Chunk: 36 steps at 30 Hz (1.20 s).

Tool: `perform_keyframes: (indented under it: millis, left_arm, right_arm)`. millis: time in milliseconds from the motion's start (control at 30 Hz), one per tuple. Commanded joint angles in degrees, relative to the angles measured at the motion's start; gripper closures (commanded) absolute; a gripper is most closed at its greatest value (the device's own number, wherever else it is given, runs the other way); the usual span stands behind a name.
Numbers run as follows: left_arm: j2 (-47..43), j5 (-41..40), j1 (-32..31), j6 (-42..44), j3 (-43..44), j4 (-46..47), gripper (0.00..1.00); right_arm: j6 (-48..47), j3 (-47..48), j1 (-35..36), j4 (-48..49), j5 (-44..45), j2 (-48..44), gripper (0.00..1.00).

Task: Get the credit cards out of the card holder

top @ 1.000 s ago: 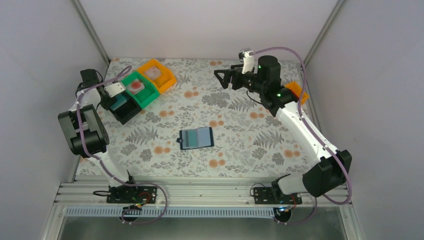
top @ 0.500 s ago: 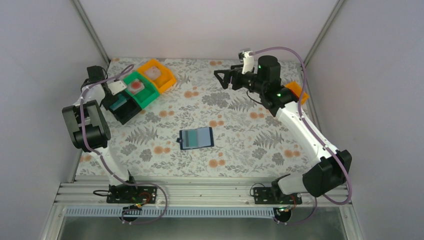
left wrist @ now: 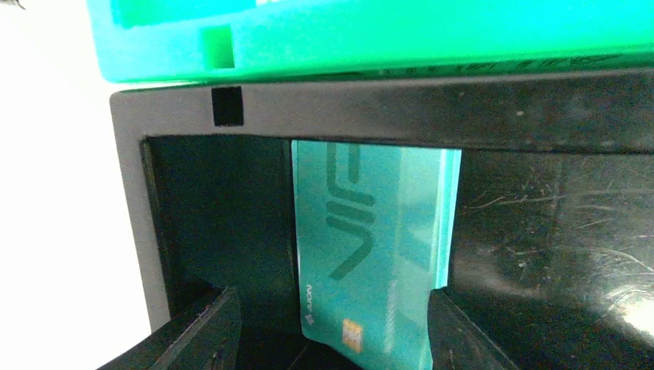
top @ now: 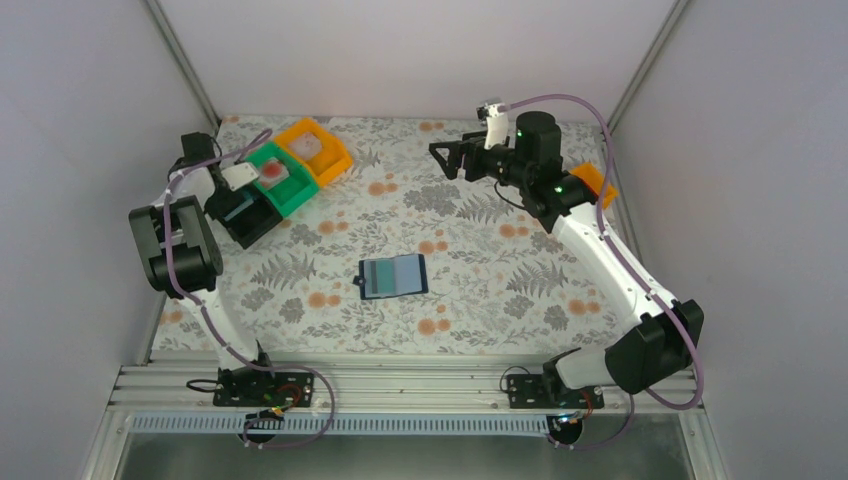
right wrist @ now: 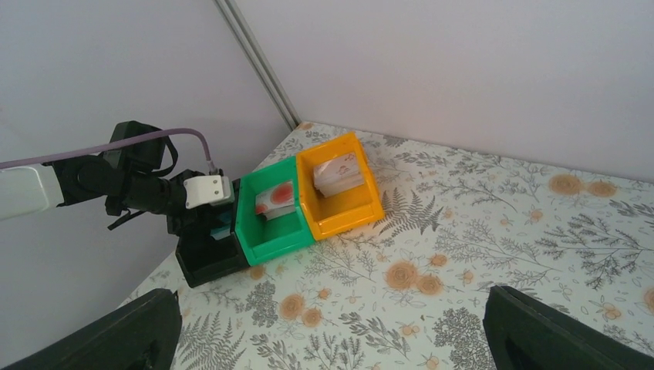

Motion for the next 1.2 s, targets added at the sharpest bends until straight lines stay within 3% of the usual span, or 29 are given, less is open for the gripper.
perform_keyframes:
  millis: [0,167,267,433,500,567,633,700,833,900,933,1000,1167]
  left_arm:
    - [-1.26,3.31,0.04,-0.13,2.33,-1.56,0.36]
    - [-0.72,9.84,1.18,-0.94,4.88,-4.2,0.22]
    - [-1.47,15.36,1.81,-3.08,8.08,-6.49,0.21]
    - [-9.49,38.02,3.91,-12.66,12.62,-7.89,0.22]
    - [-14.33,44.88,4.03,-18.98,12.42,-5.93,0.22]
    - [-17.88,50.71,3.18,-23.53,12.36,-7.11,0.22]
    - [-20.44,51.76,-0.03,-24.27,11.87,-11.75,0.22]
    - [-22.66,51.88,-4.41,-23.6,9.79,-17.79,0.22]
    - [-26.47,51.14,-11.39,-25.8,0.35,-20.34,0.22]
    - [-27.83,50.17,-14.54,-27.13,-5.03,-19.7,0.22]
    - [-28.05,49.2,-16.8,-27.63,-8.18,-19.36,0.22]
    - [-27.74,48.05,-19.94,-28.8,-12.26,-18.52,0.22]
    - [-24.28,51.57,-24.44,-34.05,-20.35,-14.62,0.27]
  right_arm:
    - [-1.16,1.53,-0.54,-0.52,-1.84,-0.57,0.01]
    - [-1.32,2.49,-0.54,-1.18,-3.16,-0.73,0.01]
    - [-1.71,2.27,-0.54,-1.06,-4.14,-1.3,0.01]
    - [0.06,3.28,-0.54,-7.84,0.39,2.5,0.01]
    - [2.91,1.78,-0.54,-9.82,1.18,4.78,0.06]
    - [5.72,-1.42,-0.16,-9.28,-0.77,6.97,0.18]
    - [7.23,-4.08,1.79,-9.07,-2.78,9.51,0.26]
    - [7.5,-3.87,5.73,-11.71,1.16,13.1,0.27]
    - [7.77,-1.73,12.85,-20.69,11.03,22.03,0.15]
    - [8.77,-3.36,14.65,-21.82,13.27,23.79,0.02]
    - [9.29,-4.03,15.5,-22.25,14.39,24.87,0.01]
    - [9.92,-4.63,17.18,-23.61,15.6,27.12,0.01]
    - [11.92,-4.99,19.38,-23.39,13.83,28.81,0.12]
